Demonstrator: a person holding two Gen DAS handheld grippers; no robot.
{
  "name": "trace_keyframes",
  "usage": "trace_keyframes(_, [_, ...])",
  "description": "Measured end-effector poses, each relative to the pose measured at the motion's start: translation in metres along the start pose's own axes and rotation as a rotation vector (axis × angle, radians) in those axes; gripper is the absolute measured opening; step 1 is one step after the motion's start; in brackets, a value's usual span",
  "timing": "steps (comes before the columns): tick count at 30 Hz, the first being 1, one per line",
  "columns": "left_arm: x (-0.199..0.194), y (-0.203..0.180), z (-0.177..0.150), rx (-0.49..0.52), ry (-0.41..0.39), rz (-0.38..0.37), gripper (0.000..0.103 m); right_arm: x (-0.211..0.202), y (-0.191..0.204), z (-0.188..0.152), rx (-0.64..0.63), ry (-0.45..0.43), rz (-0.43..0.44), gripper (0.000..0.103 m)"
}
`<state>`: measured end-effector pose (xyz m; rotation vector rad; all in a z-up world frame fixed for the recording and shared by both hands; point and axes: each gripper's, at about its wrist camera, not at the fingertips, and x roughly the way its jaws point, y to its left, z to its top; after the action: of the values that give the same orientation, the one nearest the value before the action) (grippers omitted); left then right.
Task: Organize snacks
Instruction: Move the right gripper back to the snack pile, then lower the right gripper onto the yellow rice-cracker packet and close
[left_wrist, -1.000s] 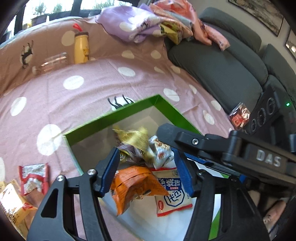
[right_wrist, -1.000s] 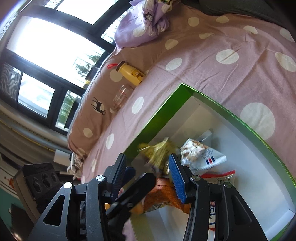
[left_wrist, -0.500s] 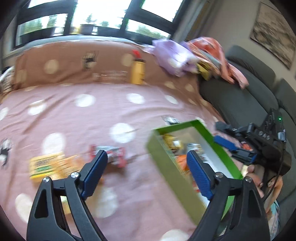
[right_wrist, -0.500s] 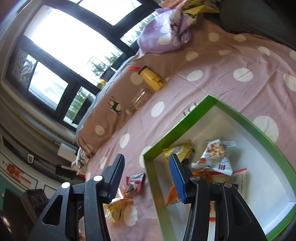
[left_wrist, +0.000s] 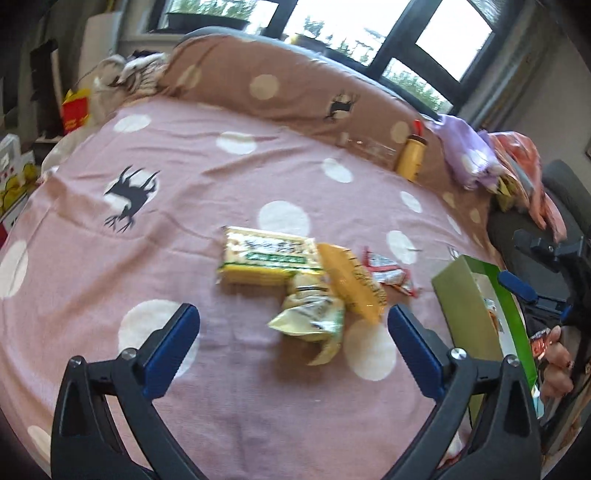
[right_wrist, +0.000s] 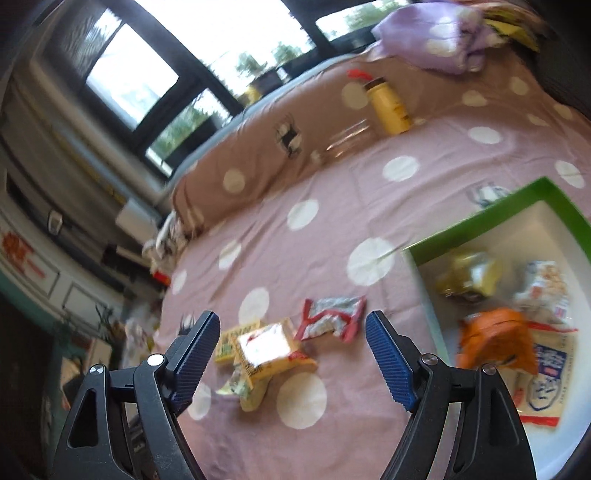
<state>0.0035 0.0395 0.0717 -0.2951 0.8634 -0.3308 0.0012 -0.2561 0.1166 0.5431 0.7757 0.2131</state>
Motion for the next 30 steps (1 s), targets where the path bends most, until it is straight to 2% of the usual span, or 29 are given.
trace_keyframes(5, [0.001,0.021,0.001,-0.063,0.010,0.025,0.102,0.066,0.029,-0.007,-0.086,0.154,0.103,0.082])
trace_keyframes(8, [0.001,0.026,0.000,-0.070,0.013,0.045,0.102,0.103,0.032,-0.012,-0.107,0.216,0.074,0.082])
trace_keyframes(10, [0.001,0.029,-0.001,-0.079,0.016,0.045,0.102,0.120,0.027,-0.015,-0.091,0.242,0.059,0.082])
trace_keyframes(13, [0.000,0.031,-0.001,-0.086,0.020,0.035,0.102,0.133,0.016,-0.019,-0.032,0.280,0.119,0.082])
trace_keyframes(23, [0.002,0.026,-0.002,-0.071,0.029,0.025,0.102,0.146,0.019,-0.031,-0.117,0.296,0.028,0.081])
trace_keyframes(24, [0.002,0.026,-0.002,-0.070,0.030,0.027,0.102,0.144,0.020,-0.032,-0.125,0.284,0.018,0.080])
trace_keyframes(27, [0.002,0.025,-0.002,-0.067,0.030,0.029,0.102,0.138,0.019,-0.033,-0.115,0.269,0.013,0.061])
trace_keyframes(30, [0.002,0.024,-0.002,-0.063,0.030,0.029,0.102,0.128,0.018,-0.037,-0.114,0.260,-0.012,0.061])
